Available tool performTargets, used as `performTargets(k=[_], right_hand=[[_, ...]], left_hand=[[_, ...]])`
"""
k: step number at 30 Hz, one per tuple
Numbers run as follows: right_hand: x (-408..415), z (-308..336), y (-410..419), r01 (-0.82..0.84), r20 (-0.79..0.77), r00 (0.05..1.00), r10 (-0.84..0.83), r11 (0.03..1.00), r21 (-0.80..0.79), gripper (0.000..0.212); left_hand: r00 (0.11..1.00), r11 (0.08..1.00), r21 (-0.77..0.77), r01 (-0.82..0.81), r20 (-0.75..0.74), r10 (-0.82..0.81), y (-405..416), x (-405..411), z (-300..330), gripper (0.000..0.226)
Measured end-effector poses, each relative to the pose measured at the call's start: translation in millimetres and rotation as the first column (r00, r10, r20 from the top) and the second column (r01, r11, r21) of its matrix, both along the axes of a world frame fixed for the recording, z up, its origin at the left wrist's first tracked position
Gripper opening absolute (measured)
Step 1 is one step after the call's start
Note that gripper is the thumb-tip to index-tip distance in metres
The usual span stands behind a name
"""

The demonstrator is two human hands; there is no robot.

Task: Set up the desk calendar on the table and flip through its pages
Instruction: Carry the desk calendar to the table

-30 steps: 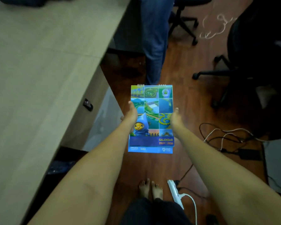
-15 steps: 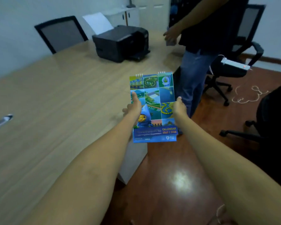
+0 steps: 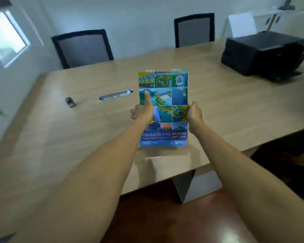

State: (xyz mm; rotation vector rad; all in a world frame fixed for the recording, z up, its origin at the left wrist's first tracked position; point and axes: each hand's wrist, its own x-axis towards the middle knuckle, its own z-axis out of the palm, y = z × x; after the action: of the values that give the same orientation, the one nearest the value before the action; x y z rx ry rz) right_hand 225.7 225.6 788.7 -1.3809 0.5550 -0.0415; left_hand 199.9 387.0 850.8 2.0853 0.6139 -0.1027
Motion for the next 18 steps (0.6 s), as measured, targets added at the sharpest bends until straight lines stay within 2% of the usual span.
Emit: performTargets(k=[5,7,9,18], right_hand=[[36,-1,85,-0.152,0.011,0.988,0.152,0.988,0.032,0.068],[31,13,110,-0.181,0.018,0.983,0.181,0.982,0.047,0.058],[50,21,134,-0.28,0.028,0.96,0.279,0.958,0.054,0.046],[52,-6,137,-0.274,0.087,0.961,0.264,0.95,0.15,0.038]], left_hand=[[0.981,0.984,-0.02,-0.18,0.07,0.181,76,3,-11,0.097],[0.972,0.975,-0.064,-0.212,0.093,0.217,95,6,-13,0.097],[0.932,0.938,-0.111,-0.329,0.12,0.342,109,18,-16,0.096],[0.937,0.95,-0.148,-0.275,0.18,0.299,118,7,-44,0.089]])
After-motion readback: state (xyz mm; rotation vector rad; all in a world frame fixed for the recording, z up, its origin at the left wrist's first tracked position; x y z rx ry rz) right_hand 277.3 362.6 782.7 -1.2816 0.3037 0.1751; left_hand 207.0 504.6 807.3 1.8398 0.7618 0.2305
